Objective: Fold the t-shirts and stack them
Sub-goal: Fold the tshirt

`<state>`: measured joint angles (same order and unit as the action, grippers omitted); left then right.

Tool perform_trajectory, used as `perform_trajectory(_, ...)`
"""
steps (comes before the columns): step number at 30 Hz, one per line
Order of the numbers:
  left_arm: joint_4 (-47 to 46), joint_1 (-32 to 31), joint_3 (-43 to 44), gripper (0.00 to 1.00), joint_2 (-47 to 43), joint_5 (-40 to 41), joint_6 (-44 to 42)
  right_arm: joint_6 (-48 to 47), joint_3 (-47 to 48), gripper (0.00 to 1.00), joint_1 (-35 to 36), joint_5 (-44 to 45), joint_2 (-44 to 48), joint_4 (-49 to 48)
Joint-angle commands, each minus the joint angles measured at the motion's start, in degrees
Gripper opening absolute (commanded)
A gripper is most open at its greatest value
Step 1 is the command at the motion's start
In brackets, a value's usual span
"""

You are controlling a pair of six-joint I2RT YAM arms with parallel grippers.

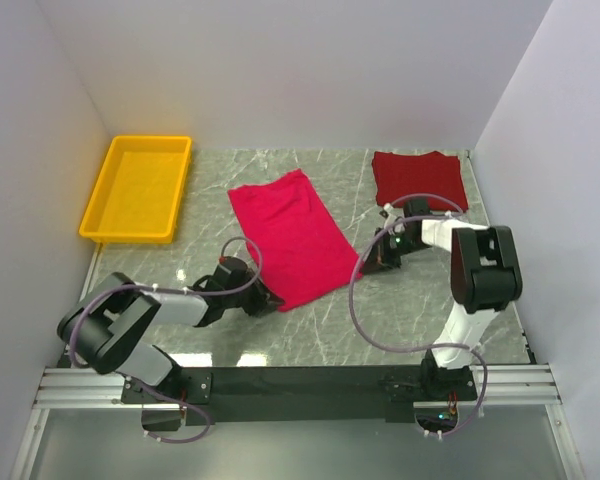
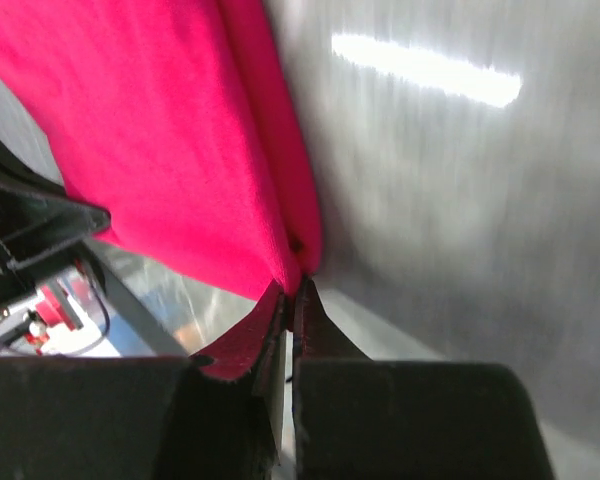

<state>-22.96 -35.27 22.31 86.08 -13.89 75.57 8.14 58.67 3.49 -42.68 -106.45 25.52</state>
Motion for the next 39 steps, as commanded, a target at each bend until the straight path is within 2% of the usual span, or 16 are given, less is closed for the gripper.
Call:
perform_trajectory(1, 7.5, -3.6, -2.5, 0.04, -4.0, -2.9, -2.6, -5.2, -4.5, 0.0, -1.5, 2.6, 7.5, 6.7)
perform_trajectory(5, 9.2, -7.8, -5.3, 0.08, -7.8, -2.6, -0.6, -9.4, -4.0, 0.0, -3.0, 3.6, 11.5, 12.5)
perform_trajectory(9, 11.4, -9.8, -5.6, 0.2, -12.2, -1.6, -0.3, -12.9, -4.1, 0.0, -3.0, 2.6, 14.0, 17.0)
perform_trajectory(10, 12.6, -10.2, -4.5, 0.23, -13.3, -0.3, -1.2, -13.2, -3.7, 0.05, -3.0, 2.0, 14.5, 19.5)
perform_trajectory(11, 14.7, -10.8, -3.7, 0.27, -14.6, 1.0, -1.7, -16.6, -3.0, 0.26, -3.1, 2.5, 15.7, 20.6)
perform_trajectory(14, 22.8, -11.1, -0.6, 0.5, -21.9, 6.1, -4.6, -20.8, -1.0, 0.58, -3.2, 2.6, 19.2, 23.3)
perform_trajectory(15, 27.7, -11.1, 0.0, 0.58, -26.5, 7.6, -6.4, -22.1, 0.4, 0.65, -3.1, 2.9, 20.1, 23.9)
perform_trajectory(19, 37.0, -11.1, 3.9, 0.64, -37.6, 13.7, -13.9, -33.3, 3.1, 0.68, -3.2, 5.0, 23.9, 26.3)
perform_trajectory(21, 38.5, -11.2, 4.8, 0.66, -41.9, 13.7, -17.6, -46.8, 3.4, 0.69, -3.2, 2.4, 26.1, 29.0)
perform_trajectory(22, 38.2, -11.2, 5.2, 0.67, -42.8, 13.7, -21.7, -57.6, 2.3, 0.69, -3.2, -1.0, 27.3, 31.6)
perform_trajectory(25, 37.1, -11.4, 6.1, 0.7, -41.7, 10.3, -27.4, -76.1, -1.3, 0.69, -3.1, -5.7, 28.8, 38.1)
perform_trajectory(26, 37.2, -12.6, 6.5, 0.7, -39.4, 9.9, -28.9, -89.7, -2.7, 0.7, -3.1, -6.2, 29.8, 39.8)
perform_trajectory(28, 37.5, -14.8, 8.4, 0.71, -37.0, 11.4, -33.1, -106.6, -6.8, 0.71, -3.2, -5.9, 31.1, 41.5)
perform_trajectory(30, 37.3, -19.3, 9.6, 0.72, -33.7, 13.6, -35.7, -112.7, -9.3, 0.73, -3.2, -3.8, 33.4, 39.4)
perform_trajectory(34, 33.7, -27.3, 10.0, 0.73, -30.5, 21.4, -41.3, -117.4, -10.4, 0.73, -2.3, -1.4, 33.0, 33.4)
perform_trajectory(39, 27.8, -35.0, 8.2, 0.76, -27.0, 27.8, -42.1, -117.8, -9.3, 0.72, 0.0, -0.7, 29.1, 30.4)
